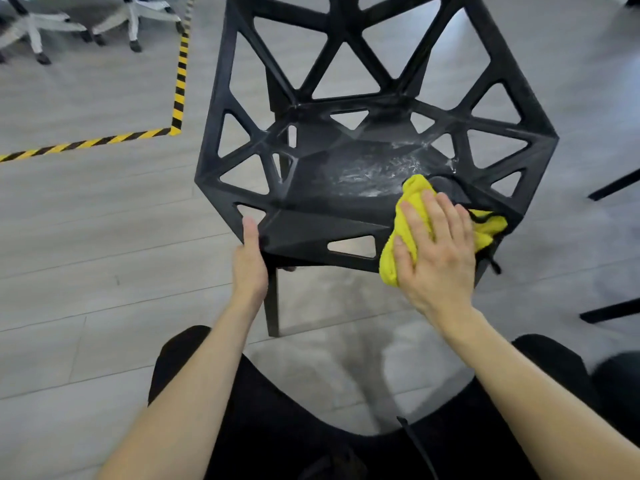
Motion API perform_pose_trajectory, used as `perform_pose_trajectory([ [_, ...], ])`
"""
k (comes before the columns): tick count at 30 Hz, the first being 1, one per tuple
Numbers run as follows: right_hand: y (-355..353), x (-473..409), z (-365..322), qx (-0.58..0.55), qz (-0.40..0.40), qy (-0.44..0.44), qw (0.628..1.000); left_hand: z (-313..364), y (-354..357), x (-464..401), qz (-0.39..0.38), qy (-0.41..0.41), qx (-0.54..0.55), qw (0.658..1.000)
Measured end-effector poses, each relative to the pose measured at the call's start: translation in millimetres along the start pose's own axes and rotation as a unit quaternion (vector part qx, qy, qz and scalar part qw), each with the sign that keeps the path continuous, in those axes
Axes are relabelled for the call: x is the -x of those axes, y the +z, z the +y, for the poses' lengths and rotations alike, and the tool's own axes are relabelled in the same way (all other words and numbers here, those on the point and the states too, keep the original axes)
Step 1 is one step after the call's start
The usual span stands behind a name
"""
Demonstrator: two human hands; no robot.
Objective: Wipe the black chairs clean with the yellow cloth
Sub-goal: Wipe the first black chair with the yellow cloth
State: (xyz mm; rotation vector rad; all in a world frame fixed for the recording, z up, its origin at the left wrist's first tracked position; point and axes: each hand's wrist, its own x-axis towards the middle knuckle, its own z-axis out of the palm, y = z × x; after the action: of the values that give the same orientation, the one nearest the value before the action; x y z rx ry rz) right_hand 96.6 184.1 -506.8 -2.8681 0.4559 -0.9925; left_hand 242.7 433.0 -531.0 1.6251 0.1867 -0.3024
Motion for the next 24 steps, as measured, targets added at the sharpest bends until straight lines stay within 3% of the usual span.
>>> perform_pose_trajectory([
  [2,16,-2,-44,-0.007,-0.003,-0.027,1.0,-1,1,3,0.005,0.014,-0.009,1.0],
  [6,38,-15,-145,-0.05,-0.101,-0.194,0.974,11,-23,-18,0.095,-0.004,-0.013,0.995],
  [9,28,-23,-128,-0.084,-0.114,-0.257,0.956,12,-48,-34,0.145,-0.003,-0.065,0.987],
  [12,11,-16,-38,-0.068,-0.055,-0.186,0.979,0,-57,-32,0.218,0.039,-0.135,0.966],
  [15,-10,-9,19,-0.019,0.002,-0.019,1.0,-7,-52,-10,0.316,0.205,-0.228,0.898],
  [17,2,-5,-17,-0.018,0.005,0.007,1.0,-5,-42,1,0.287,0.341,-0.291,0.847],
  [20,23,-3,-121,-0.055,-0.052,-0.127,0.989,12,-17,10,0.207,0.461,-0.333,0.796],
  [22,27,-8,-145,-0.073,-0.089,-0.207,0.971,25,-4,5,0.175,0.496,-0.351,0.775],
  [24,19,-10,-105,-0.079,-0.08,-0.237,0.965,34,5,-3,0.136,0.48,-0.383,0.777],
])
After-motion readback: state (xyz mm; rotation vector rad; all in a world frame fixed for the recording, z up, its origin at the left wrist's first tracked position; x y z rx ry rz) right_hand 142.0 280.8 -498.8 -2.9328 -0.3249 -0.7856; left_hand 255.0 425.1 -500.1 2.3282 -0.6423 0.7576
